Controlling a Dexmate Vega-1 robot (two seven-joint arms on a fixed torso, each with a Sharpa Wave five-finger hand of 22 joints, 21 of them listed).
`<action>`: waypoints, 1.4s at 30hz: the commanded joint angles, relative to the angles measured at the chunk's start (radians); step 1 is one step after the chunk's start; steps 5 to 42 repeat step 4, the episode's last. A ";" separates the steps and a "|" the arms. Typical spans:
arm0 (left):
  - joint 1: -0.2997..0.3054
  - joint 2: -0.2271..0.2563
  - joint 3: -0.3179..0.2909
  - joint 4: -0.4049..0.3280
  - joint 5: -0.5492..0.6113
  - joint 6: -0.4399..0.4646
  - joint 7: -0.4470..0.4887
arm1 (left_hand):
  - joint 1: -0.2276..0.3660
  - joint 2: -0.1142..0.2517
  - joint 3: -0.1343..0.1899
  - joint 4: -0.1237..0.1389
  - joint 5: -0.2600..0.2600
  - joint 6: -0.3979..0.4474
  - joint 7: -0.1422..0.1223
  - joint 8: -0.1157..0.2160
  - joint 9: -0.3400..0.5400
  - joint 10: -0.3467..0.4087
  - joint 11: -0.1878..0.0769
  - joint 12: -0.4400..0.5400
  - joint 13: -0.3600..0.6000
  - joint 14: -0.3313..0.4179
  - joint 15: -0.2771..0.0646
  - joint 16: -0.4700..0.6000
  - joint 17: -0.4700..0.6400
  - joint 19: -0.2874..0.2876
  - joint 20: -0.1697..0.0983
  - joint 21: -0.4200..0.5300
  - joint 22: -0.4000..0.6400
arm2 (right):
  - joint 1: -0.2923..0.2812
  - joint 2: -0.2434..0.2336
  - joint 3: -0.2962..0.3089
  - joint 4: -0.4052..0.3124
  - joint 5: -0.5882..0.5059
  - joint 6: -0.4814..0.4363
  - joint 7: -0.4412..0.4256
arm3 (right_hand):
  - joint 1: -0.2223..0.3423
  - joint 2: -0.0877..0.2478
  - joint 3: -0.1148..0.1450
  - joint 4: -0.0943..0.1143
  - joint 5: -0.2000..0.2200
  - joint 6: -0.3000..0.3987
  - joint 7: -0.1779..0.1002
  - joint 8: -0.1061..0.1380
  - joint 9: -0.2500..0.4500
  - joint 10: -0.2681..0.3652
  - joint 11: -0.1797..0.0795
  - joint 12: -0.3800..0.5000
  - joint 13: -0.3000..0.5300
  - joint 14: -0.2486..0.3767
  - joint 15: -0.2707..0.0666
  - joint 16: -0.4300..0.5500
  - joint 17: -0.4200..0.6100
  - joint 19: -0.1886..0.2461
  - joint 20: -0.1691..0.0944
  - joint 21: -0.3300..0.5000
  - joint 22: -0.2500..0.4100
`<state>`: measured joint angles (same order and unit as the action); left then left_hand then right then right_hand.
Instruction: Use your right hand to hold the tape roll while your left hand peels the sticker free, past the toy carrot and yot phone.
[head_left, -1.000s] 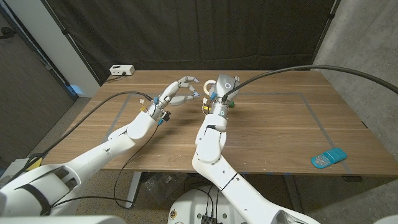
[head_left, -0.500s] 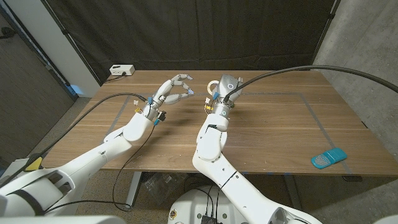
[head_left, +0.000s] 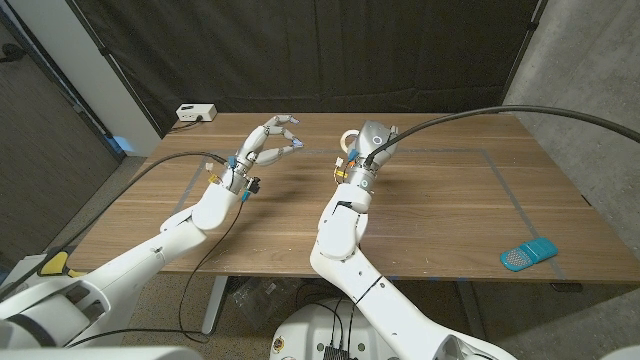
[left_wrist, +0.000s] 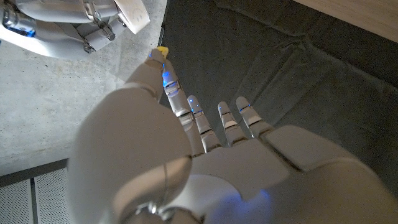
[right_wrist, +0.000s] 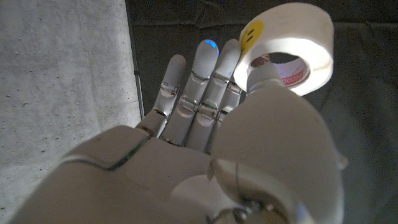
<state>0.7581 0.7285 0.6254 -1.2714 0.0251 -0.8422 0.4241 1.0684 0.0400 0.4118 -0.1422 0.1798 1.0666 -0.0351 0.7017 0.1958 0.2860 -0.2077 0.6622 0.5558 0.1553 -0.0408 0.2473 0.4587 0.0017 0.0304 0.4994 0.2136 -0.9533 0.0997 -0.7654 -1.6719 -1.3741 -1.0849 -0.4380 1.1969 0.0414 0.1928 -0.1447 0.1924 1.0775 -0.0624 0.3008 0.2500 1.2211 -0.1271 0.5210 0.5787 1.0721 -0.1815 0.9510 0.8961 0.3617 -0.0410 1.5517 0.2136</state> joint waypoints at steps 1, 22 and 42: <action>0.058 0.028 -0.027 -0.062 -0.026 0.074 0.025 | -0.003 0.002 0.008 0.006 0.002 0.005 -0.001 -0.002 0.009 0.008 -0.001 0.006 -0.001 0.009 -0.106 -0.003 0.000 0.007 0.000 0.007 0.000 | -0.035 -0.009 0.007 -0.052 -0.019 -0.025 -0.003 | 0.046 0.044 0.003 -0.002 0.005 0.008 -0.005 0.000 0.006 0.007 0.000 -0.004 0.003 0.003 -0.047 -0.003 0.005 -0.004 -0.080 0.004 0.001; 0.075 0.028 -0.031 -0.080 -0.023 0.093 0.031 | -0.003 0.002 0.009 0.006 0.003 0.005 0.000 -0.003 0.010 0.010 -0.001 0.007 -0.003 0.012 -0.105 -0.004 0.000 0.007 0.000 0.007 -0.001 | -0.057 -0.012 0.016 -0.076 -0.007 -0.018 -0.012 | 0.046 0.044 0.003 -0.001 0.005 0.008 -0.005 -0.001 0.006 0.008 -0.001 -0.005 0.004 0.002 -0.047 -0.003 0.005 -0.004 -0.080 0.004 0.000; 0.075 0.028 -0.031 -0.080 -0.023 0.093 0.031 | -0.003 0.002 0.009 0.006 0.003 0.005 0.000 -0.003 0.010 0.010 -0.001 0.007 -0.003 0.012 -0.105 -0.004 0.000 0.007 0.000 0.007 -0.001 | -0.057 -0.012 0.016 -0.076 -0.007 -0.018 -0.012 | 0.046 0.044 0.003 -0.001 0.005 0.008 -0.005 -0.001 0.006 0.008 -0.001 -0.005 0.004 0.002 -0.047 -0.003 0.005 -0.004 -0.080 0.004 0.000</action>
